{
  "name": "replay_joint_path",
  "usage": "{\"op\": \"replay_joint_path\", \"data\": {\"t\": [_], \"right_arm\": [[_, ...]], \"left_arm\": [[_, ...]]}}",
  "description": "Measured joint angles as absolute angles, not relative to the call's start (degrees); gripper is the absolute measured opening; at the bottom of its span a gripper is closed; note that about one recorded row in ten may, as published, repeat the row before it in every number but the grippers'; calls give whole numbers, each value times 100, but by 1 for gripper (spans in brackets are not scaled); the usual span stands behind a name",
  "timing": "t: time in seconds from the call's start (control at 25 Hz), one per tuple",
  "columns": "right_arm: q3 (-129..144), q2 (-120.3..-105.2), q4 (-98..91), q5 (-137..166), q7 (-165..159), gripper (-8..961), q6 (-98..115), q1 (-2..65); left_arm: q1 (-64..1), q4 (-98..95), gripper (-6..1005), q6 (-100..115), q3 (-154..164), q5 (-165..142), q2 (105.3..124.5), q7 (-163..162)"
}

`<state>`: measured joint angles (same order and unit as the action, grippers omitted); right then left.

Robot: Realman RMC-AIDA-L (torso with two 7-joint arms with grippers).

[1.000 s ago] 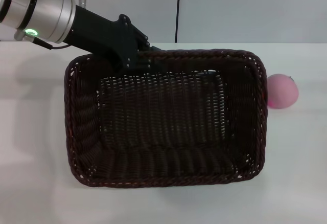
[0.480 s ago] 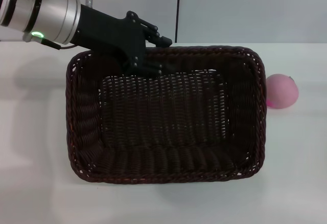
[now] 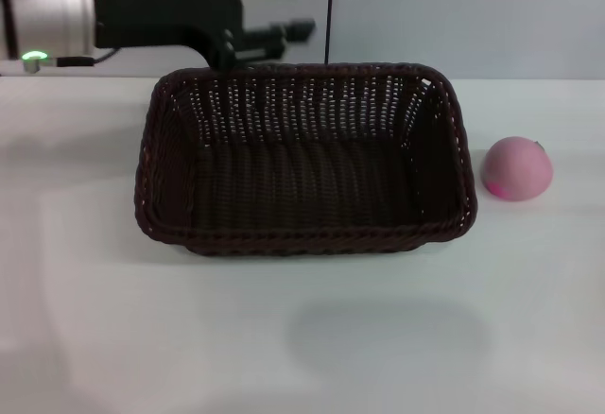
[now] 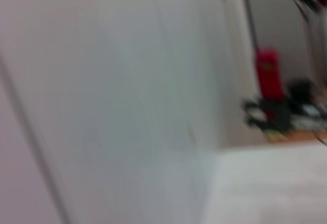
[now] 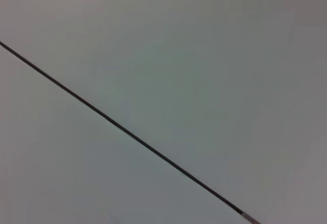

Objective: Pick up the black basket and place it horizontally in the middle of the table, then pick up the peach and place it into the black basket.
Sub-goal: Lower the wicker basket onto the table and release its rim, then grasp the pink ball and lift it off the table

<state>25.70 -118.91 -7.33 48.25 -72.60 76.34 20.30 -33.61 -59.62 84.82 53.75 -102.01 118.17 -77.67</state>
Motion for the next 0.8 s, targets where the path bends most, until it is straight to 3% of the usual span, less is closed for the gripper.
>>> {"op": "replay_joint_path", "data": {"t": [0.36, 0.56, 0.72, 0.76, 0.8], "right_arm": [[3218, -11862, -1206, 4836, -7099, 624, 8058, 1907], [3726, -11752, -2330, 5445, -6958, 624, 8440, 1676], [3694, -11445, -3197, 6647, -7476, 624, 8529, 1695], [3692, -11302, -3388, 6988, -7794, 624, 8539, 1751], [3664, -11056, -3763, 7687, -8441, 624, 8605, 1875]], "left_arm": [[-2540, -4450, 516, 8110, 5176, -7374, 11823, -6411], [-2293, -3308, 517, 8233, 5167, -5905, 11841, -5763], [-2132, -2158, 518, 8824, 5163, -4691, 11839, -5083], [-2103, -2066, 518, 8914, 5159, -4575, 11838, -5010], [-2029, -1863, 518, 9084, 5155, -4326, 11841, -4879]]}}
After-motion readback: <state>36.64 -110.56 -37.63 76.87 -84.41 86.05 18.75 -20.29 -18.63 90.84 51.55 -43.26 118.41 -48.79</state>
